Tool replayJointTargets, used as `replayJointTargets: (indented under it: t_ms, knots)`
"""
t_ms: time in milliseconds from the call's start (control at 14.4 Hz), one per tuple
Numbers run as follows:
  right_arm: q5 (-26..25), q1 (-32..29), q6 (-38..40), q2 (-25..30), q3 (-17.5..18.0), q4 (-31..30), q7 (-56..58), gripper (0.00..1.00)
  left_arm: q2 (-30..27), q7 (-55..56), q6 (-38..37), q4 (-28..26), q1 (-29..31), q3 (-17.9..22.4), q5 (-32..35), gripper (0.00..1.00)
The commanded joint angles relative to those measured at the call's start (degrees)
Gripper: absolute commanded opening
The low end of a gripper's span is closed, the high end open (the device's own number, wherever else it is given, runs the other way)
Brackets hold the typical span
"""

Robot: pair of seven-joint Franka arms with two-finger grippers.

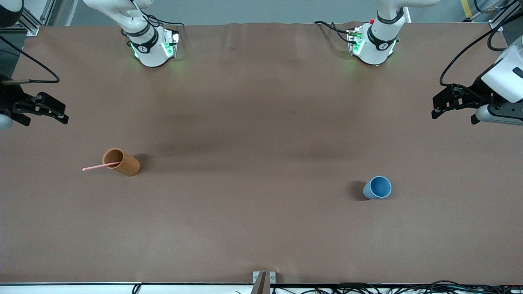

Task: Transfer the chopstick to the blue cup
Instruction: 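Grasp the pink chopstick with the right gripper while the left gripper grasps the blue cup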

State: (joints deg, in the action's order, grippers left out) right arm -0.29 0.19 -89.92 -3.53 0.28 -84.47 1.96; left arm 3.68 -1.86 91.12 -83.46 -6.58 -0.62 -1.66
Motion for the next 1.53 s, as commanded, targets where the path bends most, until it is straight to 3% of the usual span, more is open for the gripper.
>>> replayJointTargets:
  t_ms: [0, 417, 556, 764, 1111, 1458]
  knots:
    - [0.90, -0.01, 0.88, 1.06, -0.11, -0.52, 0.67, 1.00, -0.34, -0.33, -0.95, 0.41, -0.18, -0.08, -0.10, 1.00]
    - [0.99, -1.06, 0.54, 1.59, -0.46, -2.79, 0.94, 1.00, 0.45, -0.68, -0.34, 0.41, 0.17, -0.09, -0.18, 1.00]
    - [1.52, -1.76, -3.23, 1.85, -0.46, -7.00, 0.94, 0.99, 4.73, -0.77, 1.68, 0.41, 0.34, 0.18, -0.62, 1.00]
    - [3.96, -4.57, -4.82, 0.46, -0.63, -8.60, 0.85, 0.94, 10.54, -0.69, 8.53, -1.34, 0.17, 0.09, -0.54, 1.00]
    - [7.23, -9.23, -8.51, -9.90, -0.55, -7.73, 0.15, 0.74, 18.71, -0.69, 23.29, -7.67, 0.78, 0.09, -0.62, 1.00]
    - [6.70, -8.98, -9.92, -20.80, -0.54, -4.13, -0.03, 0.54, 27.77, -0.51, 31.82, -7.86, 0.78, 0.09, -0.71, 1.00]
